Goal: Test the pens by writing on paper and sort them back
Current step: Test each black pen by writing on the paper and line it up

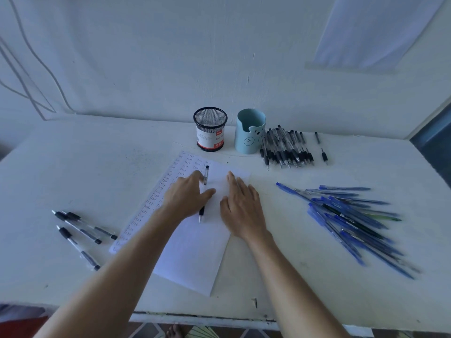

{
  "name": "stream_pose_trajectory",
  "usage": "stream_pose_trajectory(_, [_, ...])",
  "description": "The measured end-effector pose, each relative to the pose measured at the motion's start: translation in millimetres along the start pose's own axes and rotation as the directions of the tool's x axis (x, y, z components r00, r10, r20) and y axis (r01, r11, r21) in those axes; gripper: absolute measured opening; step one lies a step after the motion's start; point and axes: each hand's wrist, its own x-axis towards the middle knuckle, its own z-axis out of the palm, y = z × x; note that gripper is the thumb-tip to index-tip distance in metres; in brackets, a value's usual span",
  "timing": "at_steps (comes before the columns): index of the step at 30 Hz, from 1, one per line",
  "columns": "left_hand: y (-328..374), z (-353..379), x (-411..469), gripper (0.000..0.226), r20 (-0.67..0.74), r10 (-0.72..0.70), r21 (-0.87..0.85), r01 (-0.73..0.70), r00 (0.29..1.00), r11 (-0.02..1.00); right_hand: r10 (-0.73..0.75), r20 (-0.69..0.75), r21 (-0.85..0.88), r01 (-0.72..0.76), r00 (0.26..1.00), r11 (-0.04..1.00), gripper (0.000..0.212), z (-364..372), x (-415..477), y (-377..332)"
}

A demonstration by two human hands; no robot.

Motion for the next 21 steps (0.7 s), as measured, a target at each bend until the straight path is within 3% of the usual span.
stream_pose_trajectory(4, [13,-1,-1,0.032,0.049,-0.026,-0.010,0.026,0.998,1.000,0.004,0.001,0.000,-0.004,1.000,1.000,0.071,0,1,-1])
stream_pose_trajectory(7, [4,-4,7,0.026,-0.055,-0.034,-0.146,0.025,0.998,0.989,0.021,0.001,0.019,-0.021,1.000,1.000,0.073,-1,1,-1])
stream_pose_trajectory(10, [-11,-4,16,0.033,-0.226,0.053,-0.068,-0.070,0.973,0.995,0.010,0.004,0.059,-0.010,1.000,0.998,0.058,-4,2,-2])
stream_pose_trajectory(12, [-22,1,21,0.041,-0.199,0.108,0.038,-0.102,0.974,0.994,0.002,0.030,0.048,-0.003,1.000,0.999,0.052,-6,5,-2])
stream_pose_trajectory(16, [-32,6,24,0.052,-0.104,0.146,0.164,-0.128,0.984,0.978,0.035,-0.015,0.057,-0.034,0.999,0.998,0.059,-6,9,-10])
stream_pose_trajectory(19, [-31,7,24,0.051,-0.135,0.154,0.160,-0.132,0.979,0.978,0.066,0.019,0.075,-0.068,0.998,0.995,0.034,-6,12,-13])
stream_pose_trajectory(21, [-31,8,24,0.050,-0.147,0.149,0.160,-0.125,0.978,0.979,0.097,0.049,0.068,-0.101,0.994,0.993,0.030,-10,12,-18])
